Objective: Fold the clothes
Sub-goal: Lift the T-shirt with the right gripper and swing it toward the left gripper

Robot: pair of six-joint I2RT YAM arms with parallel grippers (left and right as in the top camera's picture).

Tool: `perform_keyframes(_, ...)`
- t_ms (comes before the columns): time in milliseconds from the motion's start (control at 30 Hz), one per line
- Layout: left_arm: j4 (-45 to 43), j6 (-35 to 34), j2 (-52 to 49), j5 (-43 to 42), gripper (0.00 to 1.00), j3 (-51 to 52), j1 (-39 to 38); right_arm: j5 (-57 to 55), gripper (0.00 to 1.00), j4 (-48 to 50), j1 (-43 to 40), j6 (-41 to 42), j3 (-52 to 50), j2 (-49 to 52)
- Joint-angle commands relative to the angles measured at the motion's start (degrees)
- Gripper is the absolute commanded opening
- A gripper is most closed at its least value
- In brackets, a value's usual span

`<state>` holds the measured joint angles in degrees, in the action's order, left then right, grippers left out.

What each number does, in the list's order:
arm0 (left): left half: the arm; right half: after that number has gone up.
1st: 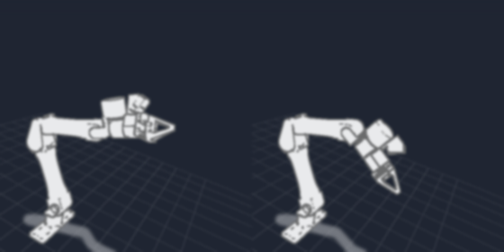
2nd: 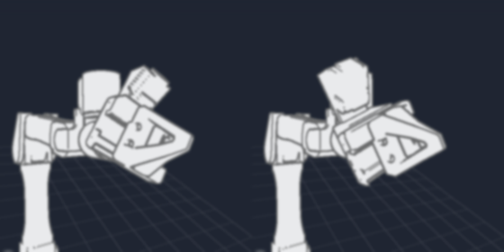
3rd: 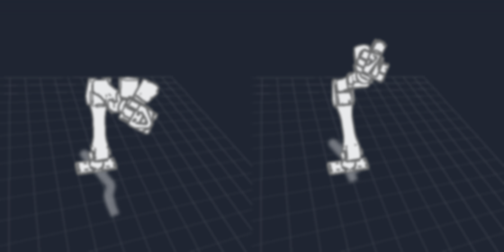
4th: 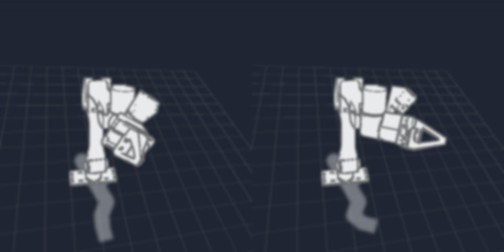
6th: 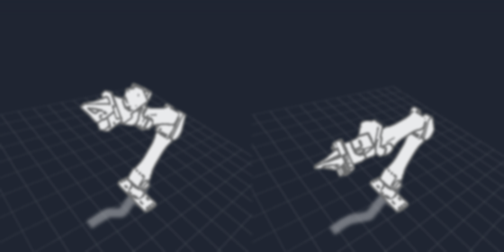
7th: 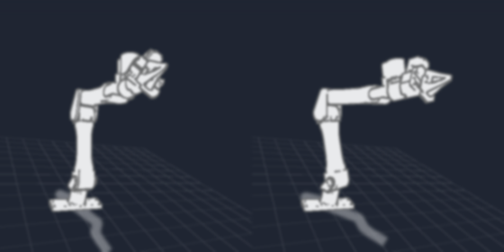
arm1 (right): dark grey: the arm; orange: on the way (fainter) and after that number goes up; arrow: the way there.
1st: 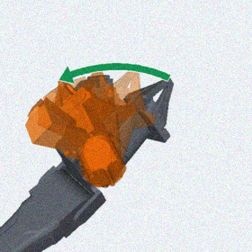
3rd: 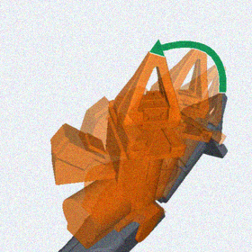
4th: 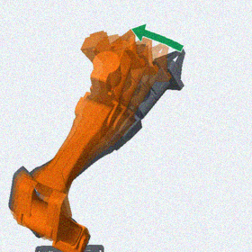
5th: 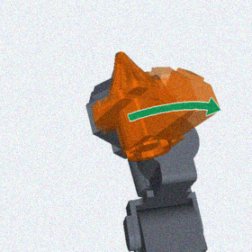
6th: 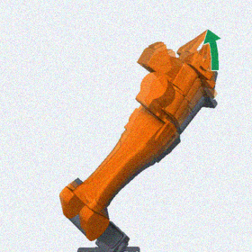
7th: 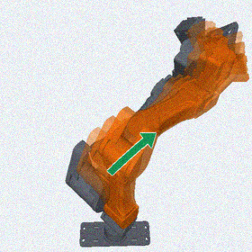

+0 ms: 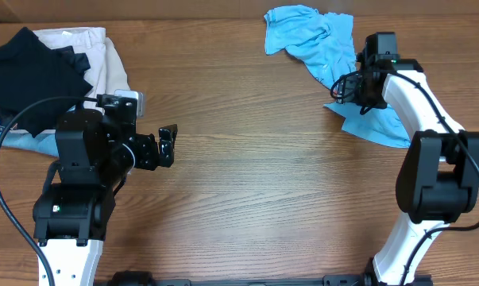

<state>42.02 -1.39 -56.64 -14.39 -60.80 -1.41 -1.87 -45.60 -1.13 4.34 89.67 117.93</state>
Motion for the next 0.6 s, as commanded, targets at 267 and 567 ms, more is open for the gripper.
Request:
perform_keyframes(267,0.0,-0.5,0.0,-0.7,1.0,-1.3,0.3,-5.2,0.5,5.0,0.0,3.6,0.3,1.3)
perform_keyframes(567,0.0,-0.5,0.0,-0.7,1.0,-1.3,0.3,-5.2,0.24,5.9,0.0,3.6,0.3,1.5)
